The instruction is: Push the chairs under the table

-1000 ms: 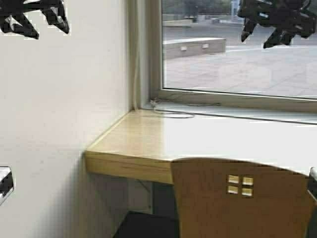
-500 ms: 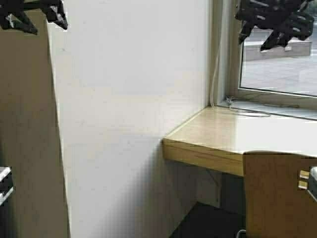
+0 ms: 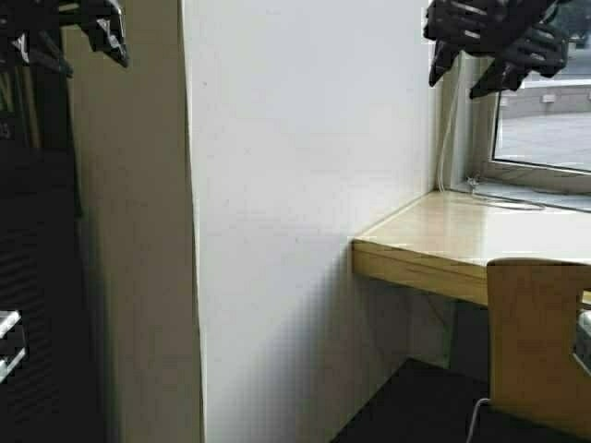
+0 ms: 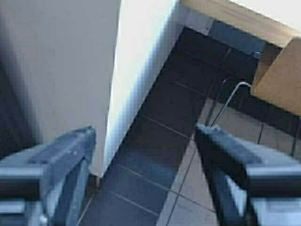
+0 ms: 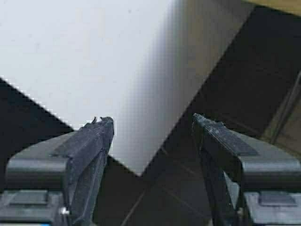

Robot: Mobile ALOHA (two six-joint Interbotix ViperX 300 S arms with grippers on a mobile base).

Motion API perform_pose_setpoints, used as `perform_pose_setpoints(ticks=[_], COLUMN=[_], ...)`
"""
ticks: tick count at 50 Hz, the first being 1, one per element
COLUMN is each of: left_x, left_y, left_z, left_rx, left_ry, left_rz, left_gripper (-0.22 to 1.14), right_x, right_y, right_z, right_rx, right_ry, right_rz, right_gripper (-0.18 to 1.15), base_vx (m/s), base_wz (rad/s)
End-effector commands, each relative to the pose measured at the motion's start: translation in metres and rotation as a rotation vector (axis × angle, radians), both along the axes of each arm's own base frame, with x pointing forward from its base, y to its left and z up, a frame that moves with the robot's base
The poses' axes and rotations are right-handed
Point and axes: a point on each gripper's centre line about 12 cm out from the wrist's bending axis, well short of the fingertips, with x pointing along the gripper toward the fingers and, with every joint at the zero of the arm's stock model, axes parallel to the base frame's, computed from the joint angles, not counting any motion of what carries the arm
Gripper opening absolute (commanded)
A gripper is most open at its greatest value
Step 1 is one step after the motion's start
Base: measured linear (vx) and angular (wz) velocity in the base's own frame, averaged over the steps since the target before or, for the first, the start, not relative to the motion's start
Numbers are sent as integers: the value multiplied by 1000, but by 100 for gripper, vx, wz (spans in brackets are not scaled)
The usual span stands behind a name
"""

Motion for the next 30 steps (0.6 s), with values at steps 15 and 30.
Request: perform_pose_setpoints(ticks=[15,30], left_x=[7,15], left_y=[-1,-4], left_z=[12,4], left_rx=[-15,-13], left_ry=[-46,-7], left_rz=[10,15], left_gripper=[95,95], right_x=[4,5], right_y=[0,0], right_z=[20,20], right_rx=[0,-25], right_ry=[-61,-64], right_rz=[7,24], right_gripper=[88,88], base_vx=[-39,-36], base_wz=[15,14])
